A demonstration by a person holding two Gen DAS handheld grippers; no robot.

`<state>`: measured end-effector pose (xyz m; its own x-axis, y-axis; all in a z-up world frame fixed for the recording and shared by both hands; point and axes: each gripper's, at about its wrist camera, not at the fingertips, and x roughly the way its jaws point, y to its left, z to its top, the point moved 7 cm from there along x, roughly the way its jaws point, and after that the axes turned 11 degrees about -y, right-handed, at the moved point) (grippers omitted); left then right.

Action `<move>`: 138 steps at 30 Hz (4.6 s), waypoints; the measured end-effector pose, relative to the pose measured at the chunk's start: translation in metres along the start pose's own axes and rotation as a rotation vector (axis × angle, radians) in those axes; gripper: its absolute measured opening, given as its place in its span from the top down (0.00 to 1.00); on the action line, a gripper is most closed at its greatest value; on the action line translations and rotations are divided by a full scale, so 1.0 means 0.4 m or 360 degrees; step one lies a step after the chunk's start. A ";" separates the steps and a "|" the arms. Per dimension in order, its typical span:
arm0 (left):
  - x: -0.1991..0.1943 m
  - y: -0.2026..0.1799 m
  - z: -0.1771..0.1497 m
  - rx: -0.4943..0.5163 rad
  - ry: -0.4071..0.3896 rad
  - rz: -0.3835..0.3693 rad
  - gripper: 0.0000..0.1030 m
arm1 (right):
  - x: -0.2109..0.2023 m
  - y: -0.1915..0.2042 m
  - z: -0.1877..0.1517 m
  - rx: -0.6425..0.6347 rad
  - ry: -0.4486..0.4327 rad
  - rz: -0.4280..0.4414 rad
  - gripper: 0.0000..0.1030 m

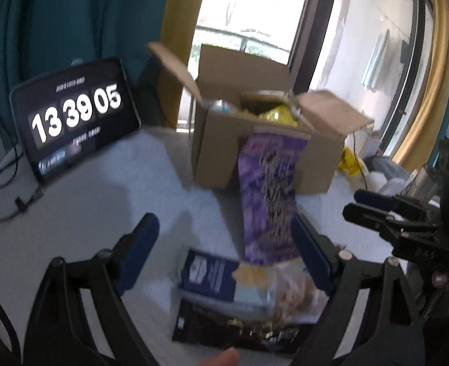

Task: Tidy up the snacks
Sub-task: 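Move both tools back from the box to the remaining snacks on the table, then grasp the black bag with the left tool while the right tool grasps the clear dried-food bag, then lift both bags and carry them over the cardboard box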

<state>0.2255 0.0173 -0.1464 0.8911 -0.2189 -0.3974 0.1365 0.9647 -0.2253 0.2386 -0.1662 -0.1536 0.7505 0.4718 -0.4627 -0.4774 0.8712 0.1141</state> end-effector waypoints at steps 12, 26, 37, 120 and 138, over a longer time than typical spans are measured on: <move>0.012 -0.010 -0.176 0.0061 0.0261 0.0107 0.13 | 0.039 0.071 -0.113 -0.0118 0.0167 0.0114 0.36; -0.043 0.053 -0.267 0.0101 0.0391 0.0231 0.13 | 0.061 0.137 -0.231 -0.0272 0.0348 0.0244 0.28; -0.025 0.043 -0.276 -0.0029 0.0431 0.0158 0.10 | 0.069 0.110 -0.268 -0.0156 0.0391 0.0258 0.43; 0.115 -0.161 0.389 0.0368 -0.0407 -0.0104 0.73 | -0.037 -0.200 0.252 -0.0004 -0.0326 -0.0143 0.59; 0.350 -0.172 0.490 0.0195 -0.0367 -0.0241 0.72 | -0.007 -0.304 0.358 0.0019 -0.0464 -0.0263 0.59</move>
<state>0.4259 -0.0510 -0.0121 0.9295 -0.3359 -0.1521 0.3138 0.9372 -0.1521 0.3602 -0.2542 -0.0404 0.9174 0.3412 -0.2049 -0.3340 0.9400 0.0697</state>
